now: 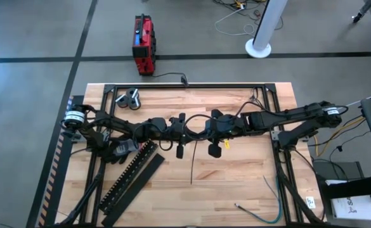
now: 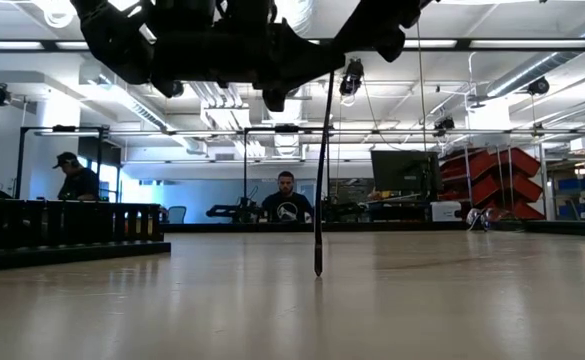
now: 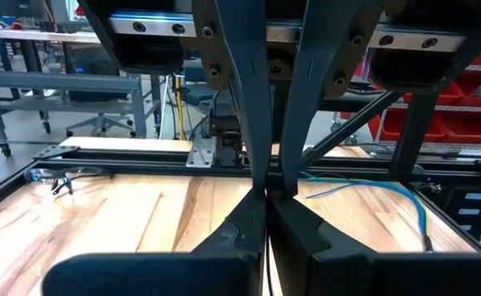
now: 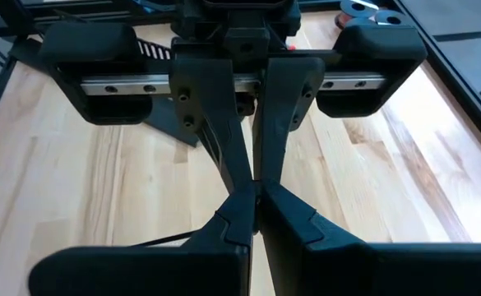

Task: Ziptie cables
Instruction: Wrap the cable wires with the black zip tie

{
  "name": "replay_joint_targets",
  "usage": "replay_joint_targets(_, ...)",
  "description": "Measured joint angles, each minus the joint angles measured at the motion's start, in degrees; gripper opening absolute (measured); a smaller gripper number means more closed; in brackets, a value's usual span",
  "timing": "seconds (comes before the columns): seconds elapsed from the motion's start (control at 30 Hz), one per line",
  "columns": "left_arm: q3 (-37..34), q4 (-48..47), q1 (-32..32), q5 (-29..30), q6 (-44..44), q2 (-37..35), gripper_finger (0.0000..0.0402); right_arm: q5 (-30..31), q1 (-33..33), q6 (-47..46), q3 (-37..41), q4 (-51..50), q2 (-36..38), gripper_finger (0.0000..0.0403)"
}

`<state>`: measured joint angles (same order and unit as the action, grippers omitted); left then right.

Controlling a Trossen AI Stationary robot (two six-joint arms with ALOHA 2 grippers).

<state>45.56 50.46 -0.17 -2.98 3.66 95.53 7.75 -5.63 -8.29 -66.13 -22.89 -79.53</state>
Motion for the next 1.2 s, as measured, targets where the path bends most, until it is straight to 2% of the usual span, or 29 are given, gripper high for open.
replay_joint_targets(0.27, -0.07, 0.97, -0.44, -1.01, -1.67, 0.0, 0.0013, -0.31, -0.02, -0.81, -0.02, 0.14, -0.09, 0.0002)
replay_joint_targets(0.7, -0.32, 2.48, -0.52, -1.01, -1.68, 0.0, 0.0, -0.33, -0.04, -0.72, -0.02, 0.85, -0.09, 0.0008)
replay_joint_targets(1.2, -0.42, 4.87, -0.58, -1.18, -1.66, -0.07, 0.0, -0.17, -0.04, -1.58, 0.04, 1.35, 2.8, 0.0123)
